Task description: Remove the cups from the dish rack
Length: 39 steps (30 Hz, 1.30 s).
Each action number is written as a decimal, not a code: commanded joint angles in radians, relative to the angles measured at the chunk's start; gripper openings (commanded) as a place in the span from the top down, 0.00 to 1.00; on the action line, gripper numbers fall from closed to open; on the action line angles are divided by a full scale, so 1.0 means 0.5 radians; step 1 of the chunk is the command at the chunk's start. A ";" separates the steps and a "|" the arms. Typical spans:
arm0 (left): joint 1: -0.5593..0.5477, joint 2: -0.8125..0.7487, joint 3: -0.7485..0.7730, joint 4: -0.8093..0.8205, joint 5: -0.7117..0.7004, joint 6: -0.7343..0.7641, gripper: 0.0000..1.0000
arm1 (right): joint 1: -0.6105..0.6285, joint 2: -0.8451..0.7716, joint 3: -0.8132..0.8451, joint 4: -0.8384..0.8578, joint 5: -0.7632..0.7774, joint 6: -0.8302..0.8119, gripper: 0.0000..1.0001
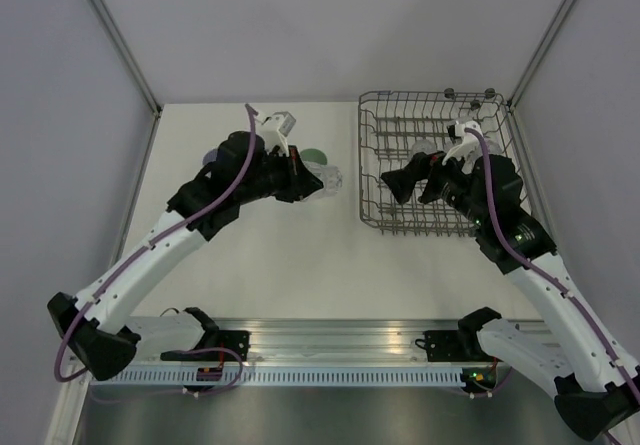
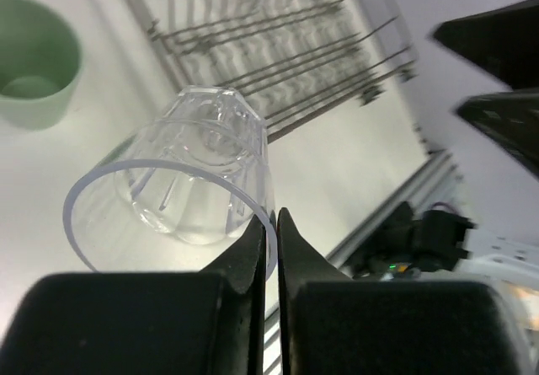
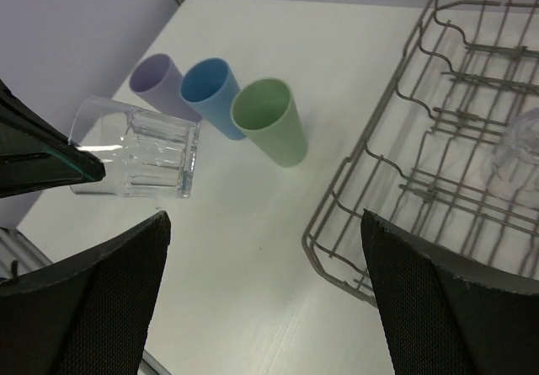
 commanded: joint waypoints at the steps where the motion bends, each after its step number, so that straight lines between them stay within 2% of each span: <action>1: -0.081 0.235 0.234 -0.558 -0.343 0.248 0.98 | 0.004 -0.040 0.102 -0.280 0.199 -0.223 0.02; 6: -0.228 0.600 0.528 -1.015 -0.623 0.327 0.98 | 0.004 -0.080 0.121 -0.400 0.328 -0.299 0.02; 18: -0.296 1.248 0.891 -1.353 -0.761 0.524 0.98 | 0.007 -0.144 0.099 -0.517 0.356 -0.385 0.02; 28: -0.339 1.576 1.075 -1.390 -0.706 0.631 0.98 | 0.004 -0.163 0.087 -0.526 0.356 -0.404 0.02; 39: -0.342 1.696 0.995 -1.271 -0.608 0.640 0.98 | 0.004 -0.184 0.075 -0.526 0.347 -0.413 0.02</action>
